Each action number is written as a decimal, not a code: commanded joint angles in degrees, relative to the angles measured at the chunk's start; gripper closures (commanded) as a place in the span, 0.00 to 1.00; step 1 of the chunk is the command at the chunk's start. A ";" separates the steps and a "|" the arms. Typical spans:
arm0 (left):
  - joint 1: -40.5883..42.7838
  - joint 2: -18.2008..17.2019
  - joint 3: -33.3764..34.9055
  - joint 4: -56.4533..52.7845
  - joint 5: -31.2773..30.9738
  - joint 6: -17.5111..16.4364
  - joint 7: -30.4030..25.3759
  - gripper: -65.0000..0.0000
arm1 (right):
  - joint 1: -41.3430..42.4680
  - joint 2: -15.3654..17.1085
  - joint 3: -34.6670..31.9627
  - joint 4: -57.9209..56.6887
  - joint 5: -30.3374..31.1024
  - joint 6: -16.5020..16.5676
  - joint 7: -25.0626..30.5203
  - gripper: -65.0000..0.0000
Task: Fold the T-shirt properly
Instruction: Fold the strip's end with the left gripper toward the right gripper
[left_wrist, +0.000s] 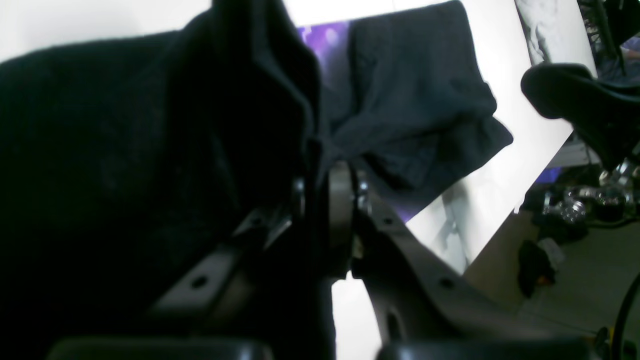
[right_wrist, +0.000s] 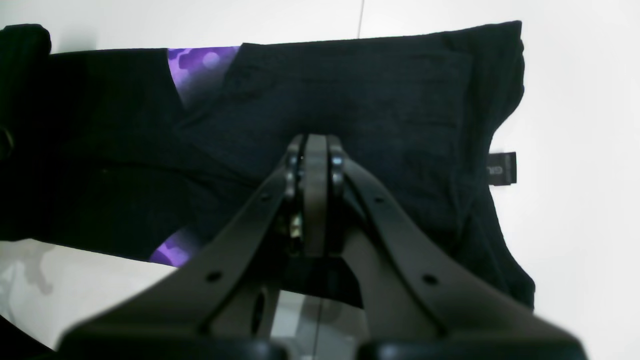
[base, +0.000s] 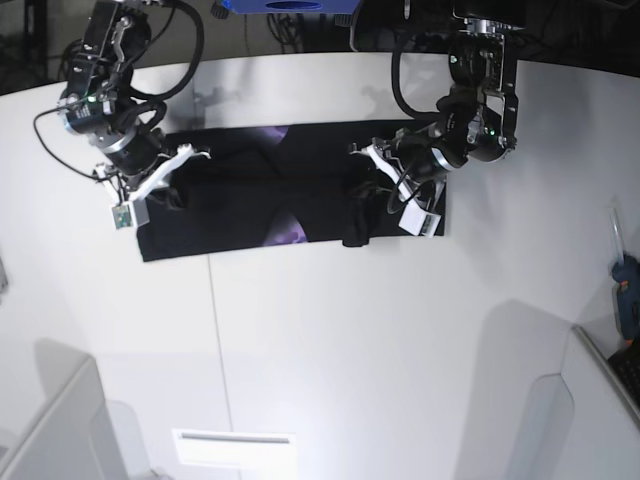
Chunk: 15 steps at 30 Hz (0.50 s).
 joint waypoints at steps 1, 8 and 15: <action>-0.48 0.17 0.05 1.04 -1.34 -0.61 -0.82 1.00 | 0.36 0.35 0.20 1.00 0.65 0.32 1.23 1.00; -0.48 0.61 1.02 1.04 -1.34 -0.61 -0.73 1.00 | 0.36 0.26 0.20 1.00 0.65 0.32 1.23 1.00; -0.48 0.61 2.60 1.04 -1.34 -0.61 -0.73 1.00 | 0.36 0.26 0.20 1.00 0.65 0.23 1.05 1.00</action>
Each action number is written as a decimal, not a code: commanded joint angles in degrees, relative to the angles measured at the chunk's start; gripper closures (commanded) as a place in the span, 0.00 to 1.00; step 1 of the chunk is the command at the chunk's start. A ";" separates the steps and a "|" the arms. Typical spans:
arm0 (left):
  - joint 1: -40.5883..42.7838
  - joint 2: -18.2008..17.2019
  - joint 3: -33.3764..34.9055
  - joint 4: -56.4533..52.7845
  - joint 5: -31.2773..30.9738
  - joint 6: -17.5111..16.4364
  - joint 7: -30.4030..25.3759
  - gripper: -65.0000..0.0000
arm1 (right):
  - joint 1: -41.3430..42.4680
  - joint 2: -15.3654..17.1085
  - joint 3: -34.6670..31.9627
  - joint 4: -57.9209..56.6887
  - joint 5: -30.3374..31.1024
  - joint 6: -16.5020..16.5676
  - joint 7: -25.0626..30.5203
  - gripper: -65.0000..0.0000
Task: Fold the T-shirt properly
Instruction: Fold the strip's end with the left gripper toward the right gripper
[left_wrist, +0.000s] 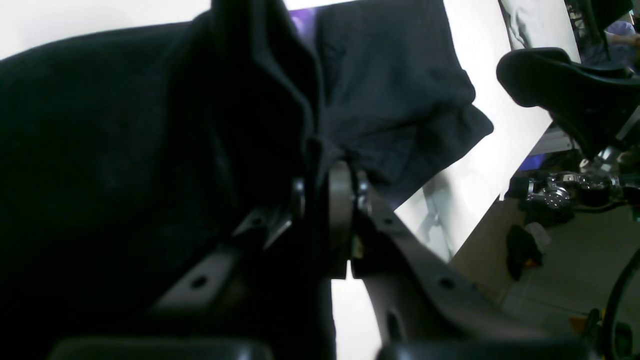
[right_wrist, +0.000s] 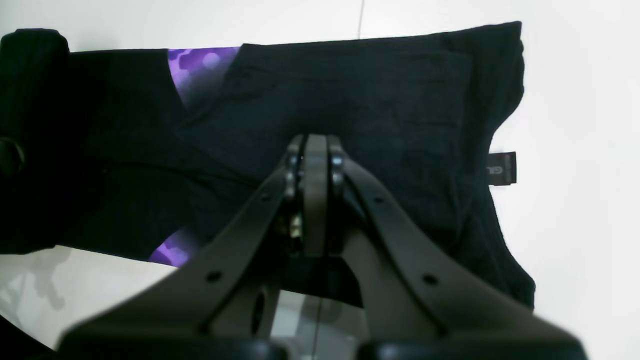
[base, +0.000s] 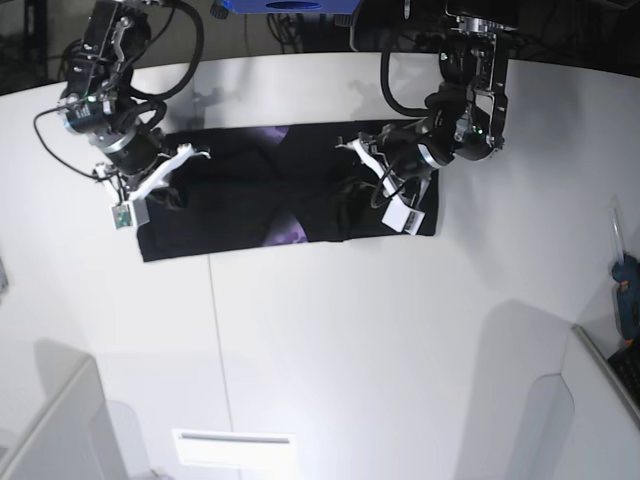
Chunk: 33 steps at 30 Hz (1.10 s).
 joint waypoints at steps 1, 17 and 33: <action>-0.44 -0.06 -0.11 1.04 -1.34 -0.61 -0.75 1.00 | 0.38 0.26 0.20 1.00 0.65 0.26 1.07 1.00; -0.52 -0.06 -0.37 1.04 -1.34 -0.61 -0.75 1.00 | 0.38 0.17 0.20 1.00 0.65 0.26 1.16 1.00; -0.44 -0.15 -0.55 1.04 -1.34 -0.61 -0.75 0.92 | 0.38 -0.45 0.20 1.00 0.65 0.26 1.16 1.00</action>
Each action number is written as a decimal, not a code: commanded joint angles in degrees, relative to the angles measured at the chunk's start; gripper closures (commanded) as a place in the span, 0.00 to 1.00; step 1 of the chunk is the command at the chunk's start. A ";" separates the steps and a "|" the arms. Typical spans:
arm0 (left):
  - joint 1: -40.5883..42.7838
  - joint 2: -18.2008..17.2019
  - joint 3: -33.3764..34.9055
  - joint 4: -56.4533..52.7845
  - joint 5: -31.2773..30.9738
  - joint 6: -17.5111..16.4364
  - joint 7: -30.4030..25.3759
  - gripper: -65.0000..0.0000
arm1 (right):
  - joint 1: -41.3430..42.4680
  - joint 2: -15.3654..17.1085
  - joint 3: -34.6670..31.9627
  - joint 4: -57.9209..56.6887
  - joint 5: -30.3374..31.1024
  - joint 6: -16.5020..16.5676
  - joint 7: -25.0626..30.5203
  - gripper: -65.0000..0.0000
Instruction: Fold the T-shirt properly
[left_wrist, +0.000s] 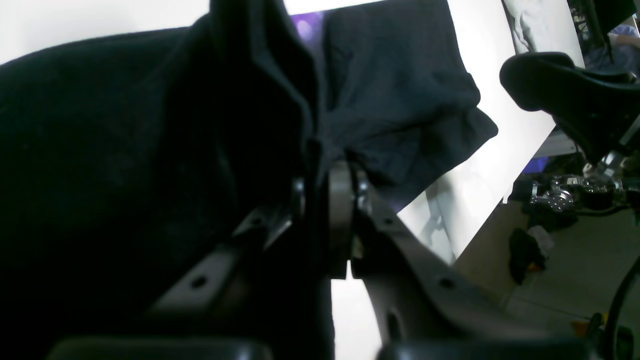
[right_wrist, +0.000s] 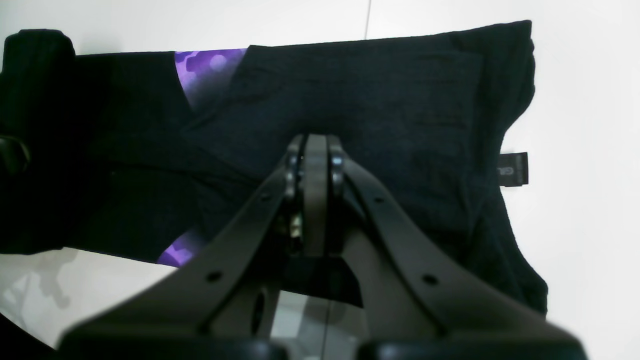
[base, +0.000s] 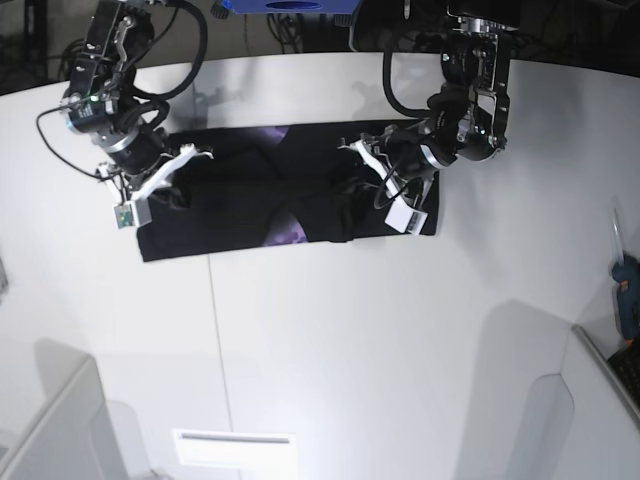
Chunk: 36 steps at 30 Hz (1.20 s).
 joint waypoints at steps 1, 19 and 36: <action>-0.44 0.00 0.02 1.04 -1.32 -0.61 -0.73 0.85 | 0.38 0.34 0.20 1.00 0.65 0.26 1.16 1.00; -4.04 0.09 4.86 1.83 -1.59 -0.70 -0.73 0.25 | 0.47 0.34 0.20 1.00 0.65 0.26 1.25 1.00; 9.76 -16.09 -27.58 5.69 -11.17 -1.05 -1.08 1.00 | 2.84 0.34 0.20 1.00 0.65 0.26 0.90 1.00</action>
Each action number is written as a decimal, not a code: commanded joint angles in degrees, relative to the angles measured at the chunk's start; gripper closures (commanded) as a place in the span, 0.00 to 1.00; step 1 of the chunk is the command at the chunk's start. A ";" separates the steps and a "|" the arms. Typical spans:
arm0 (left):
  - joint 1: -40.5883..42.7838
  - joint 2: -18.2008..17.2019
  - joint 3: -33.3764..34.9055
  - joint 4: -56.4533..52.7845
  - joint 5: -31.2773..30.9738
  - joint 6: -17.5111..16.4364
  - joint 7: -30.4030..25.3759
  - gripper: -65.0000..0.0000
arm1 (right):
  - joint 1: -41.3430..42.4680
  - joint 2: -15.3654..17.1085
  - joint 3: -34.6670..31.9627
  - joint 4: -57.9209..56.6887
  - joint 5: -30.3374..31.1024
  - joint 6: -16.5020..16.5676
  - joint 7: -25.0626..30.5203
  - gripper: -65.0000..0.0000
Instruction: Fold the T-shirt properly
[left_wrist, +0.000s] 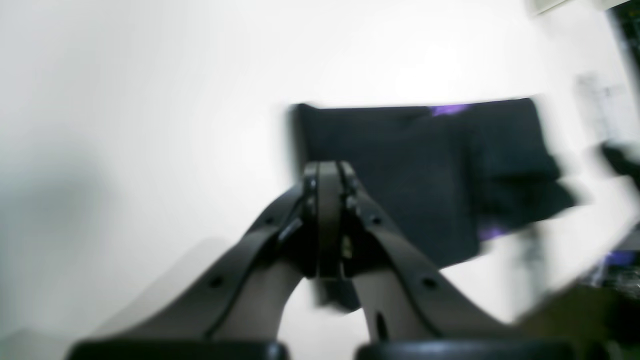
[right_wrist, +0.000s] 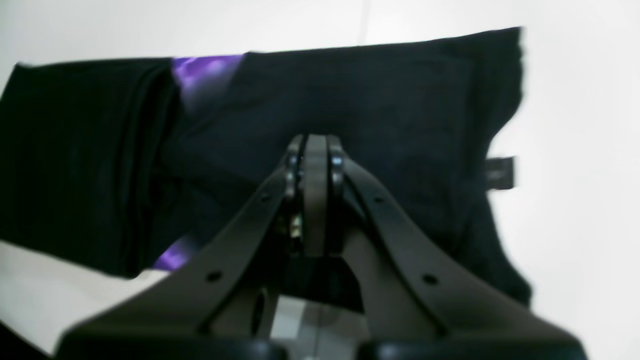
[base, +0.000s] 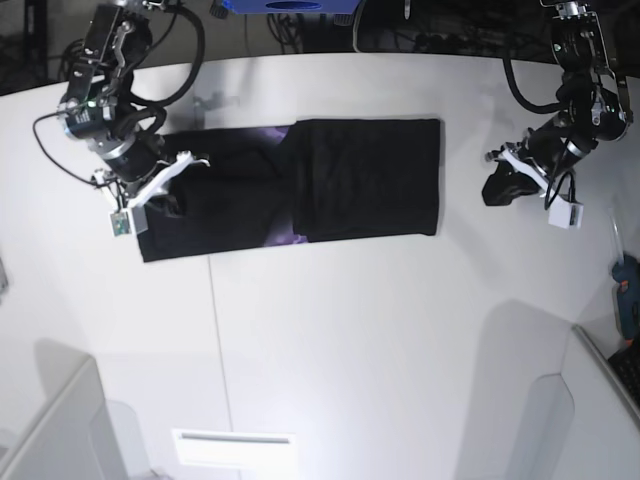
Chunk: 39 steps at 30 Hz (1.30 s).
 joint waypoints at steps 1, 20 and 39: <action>0.83 -0.61 -0.81 1.24 2.49 -0.13 -0.62 1.00 | 0.90 0.19 0.07 1.00 1.24 0.26 1.57 1.00; 9.09 4.31 -1.43 0.89 30.27 -7.43 -19.87 1.00 | 14.26 0.63 10.97 -8.14 21.90 0.26 -19.09 0.64; 7.86 4.75 -9.43 0.62 30.79 -14.99 -19.87 1.00 | 16.46 6.43 14.93 -20.27 28.93 0.26 -22.25 0.54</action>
